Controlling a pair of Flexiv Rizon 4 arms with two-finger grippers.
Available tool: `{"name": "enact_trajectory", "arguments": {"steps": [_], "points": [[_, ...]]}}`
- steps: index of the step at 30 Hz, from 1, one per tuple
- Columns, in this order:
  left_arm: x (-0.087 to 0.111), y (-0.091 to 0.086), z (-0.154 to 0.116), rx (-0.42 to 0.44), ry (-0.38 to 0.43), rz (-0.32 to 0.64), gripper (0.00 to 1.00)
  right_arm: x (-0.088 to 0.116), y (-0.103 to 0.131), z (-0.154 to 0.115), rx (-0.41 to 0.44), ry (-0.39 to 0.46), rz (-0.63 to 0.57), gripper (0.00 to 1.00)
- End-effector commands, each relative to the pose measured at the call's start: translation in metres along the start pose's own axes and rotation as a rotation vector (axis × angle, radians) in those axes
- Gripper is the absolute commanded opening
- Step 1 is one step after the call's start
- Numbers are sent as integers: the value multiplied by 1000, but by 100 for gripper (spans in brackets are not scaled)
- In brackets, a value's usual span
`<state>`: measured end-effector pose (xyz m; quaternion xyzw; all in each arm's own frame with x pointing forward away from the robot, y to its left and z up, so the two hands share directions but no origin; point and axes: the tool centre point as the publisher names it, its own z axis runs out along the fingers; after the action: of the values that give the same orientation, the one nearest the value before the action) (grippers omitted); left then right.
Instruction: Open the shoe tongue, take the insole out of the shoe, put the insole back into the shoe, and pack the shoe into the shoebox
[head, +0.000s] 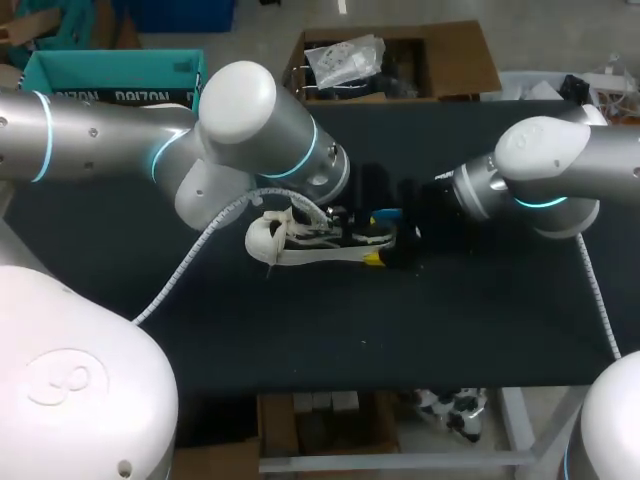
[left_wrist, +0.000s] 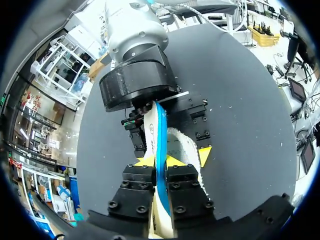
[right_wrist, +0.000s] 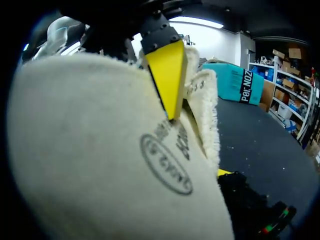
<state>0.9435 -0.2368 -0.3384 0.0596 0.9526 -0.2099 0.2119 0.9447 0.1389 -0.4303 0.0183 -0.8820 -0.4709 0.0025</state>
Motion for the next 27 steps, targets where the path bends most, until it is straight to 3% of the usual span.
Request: {"name": "enact_trajectory", "arguments": {"steps": [1, 9, 14, 20, 21, 23, 24, 27], "points": [[-3, 2, 0, 14, 2, -5, 0, 3, -3, 2, -4, 1, -2, 0], [0, 5, -29, 146, 56, 98, 0, 3, -3, 2, -4, 1, -2, 0], [3, 10, -44, 296, 157, 197, 0, 3, -1, 0, 2, 1, -13, 0], [1, 7, -57, 432, 221, 262, 0, 3, 4, -6, 17, -4, -18, 0], [0, 4, -60, 460, 234, 278, 0, 3, 5, -8, 19, -4, -19, 15], [-2, -2, -64, 485, 240, 292, 0, 3, 6, -10, 21, -4, -23, 65], [-3, -5, -66, 507, 253, 303, 0, 3, 7, -12, 23, -3, -25, 100], [-5, -15, -71, 532, 260, 315, 0, 4, 7, -18, 28, -6, -27, 100]]}}
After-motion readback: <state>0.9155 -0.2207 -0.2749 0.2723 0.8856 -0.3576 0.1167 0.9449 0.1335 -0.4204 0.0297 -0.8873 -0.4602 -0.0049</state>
